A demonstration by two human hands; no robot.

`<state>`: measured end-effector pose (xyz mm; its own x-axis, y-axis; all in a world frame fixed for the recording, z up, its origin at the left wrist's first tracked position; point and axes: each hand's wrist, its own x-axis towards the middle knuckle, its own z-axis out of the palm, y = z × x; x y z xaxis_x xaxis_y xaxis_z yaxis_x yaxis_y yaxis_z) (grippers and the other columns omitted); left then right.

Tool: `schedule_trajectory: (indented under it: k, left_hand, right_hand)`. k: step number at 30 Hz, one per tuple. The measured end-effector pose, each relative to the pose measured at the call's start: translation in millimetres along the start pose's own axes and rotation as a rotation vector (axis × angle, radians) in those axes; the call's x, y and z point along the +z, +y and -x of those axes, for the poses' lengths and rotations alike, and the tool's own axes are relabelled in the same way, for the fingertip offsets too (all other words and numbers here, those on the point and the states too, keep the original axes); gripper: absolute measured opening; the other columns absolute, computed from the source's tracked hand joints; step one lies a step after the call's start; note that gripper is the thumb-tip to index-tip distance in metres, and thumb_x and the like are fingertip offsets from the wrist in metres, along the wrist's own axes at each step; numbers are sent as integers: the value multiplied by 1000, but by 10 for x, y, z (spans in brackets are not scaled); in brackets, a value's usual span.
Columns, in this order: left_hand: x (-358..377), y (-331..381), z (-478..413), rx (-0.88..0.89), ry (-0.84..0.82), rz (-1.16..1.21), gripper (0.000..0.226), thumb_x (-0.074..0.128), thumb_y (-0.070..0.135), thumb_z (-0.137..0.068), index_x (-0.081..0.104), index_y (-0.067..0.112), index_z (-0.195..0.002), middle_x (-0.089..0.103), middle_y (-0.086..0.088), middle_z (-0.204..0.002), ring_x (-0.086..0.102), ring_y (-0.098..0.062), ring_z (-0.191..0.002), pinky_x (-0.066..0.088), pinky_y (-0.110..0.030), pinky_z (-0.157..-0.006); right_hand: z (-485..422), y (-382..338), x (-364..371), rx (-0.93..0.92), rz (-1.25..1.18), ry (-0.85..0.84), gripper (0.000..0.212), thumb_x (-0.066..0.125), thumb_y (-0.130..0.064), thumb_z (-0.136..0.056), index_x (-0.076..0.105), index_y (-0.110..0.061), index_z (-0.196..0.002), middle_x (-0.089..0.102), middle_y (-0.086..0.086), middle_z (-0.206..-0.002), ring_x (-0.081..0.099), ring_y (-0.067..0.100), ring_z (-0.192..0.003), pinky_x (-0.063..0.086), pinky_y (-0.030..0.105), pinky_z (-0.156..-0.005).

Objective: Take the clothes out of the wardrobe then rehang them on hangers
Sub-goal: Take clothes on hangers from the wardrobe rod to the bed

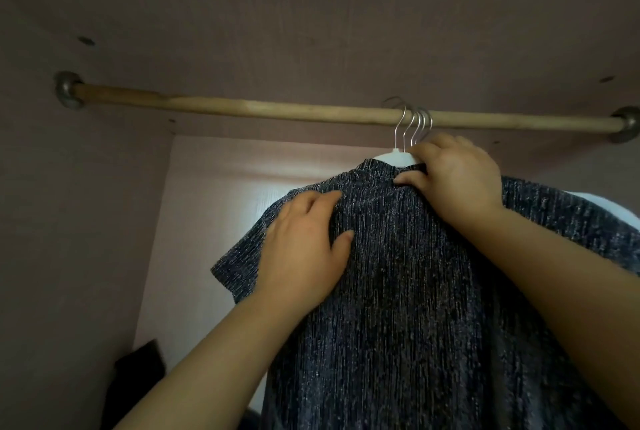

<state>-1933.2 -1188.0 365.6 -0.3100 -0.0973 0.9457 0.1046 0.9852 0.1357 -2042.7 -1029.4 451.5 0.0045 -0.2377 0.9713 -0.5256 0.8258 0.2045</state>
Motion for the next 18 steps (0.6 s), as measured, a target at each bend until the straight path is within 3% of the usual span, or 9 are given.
schedule_trajectory:
  k: [7,13,16,18]
  left_hand:
    - [-64,112,-46,9,13,-29,58,53,37,-91,30,26,-143,35,2,-142,30,-16,-132,27,-36,-111]
    - [-191,139,38,32,207,-68,60,51,43,-91,31,24,-144,36,-3,-144,30,-23,-132,24,-42,-109]
    - [-235,171,239,42,138,-98,64,41,53,-90,20,31,-147,42,-3,-138,35,-21,-128,21,-41,-110]
    - [-244,170,465,45,27,-59,72,39,59,-84,8,37,-146,48,2,-117,43,-15,-107,29,-35,-100]
  right_hand:
    - [-138,-61,-221,101,-95,28,45,58,-49,-84,62,-14,-112,57,10,-108,55,32,-94,31,30,-63]
    - [160,-300,-590,-3,-229,38,43,57,-53,-81,61,-22,-112,55,1,-108,55,23,-94,32,27,-65]
    - [494,-424,-725,-51,-344,-21,43,58,-53,-79,61,-23,-110,54,-5,-103,53,16,-90,34,28,-67]
    - [738,-475,-766,-53,-384,-89,42,57,-55,-79,61,-26,-110,56,-6,-109,54,15,-93,40,29,-68]
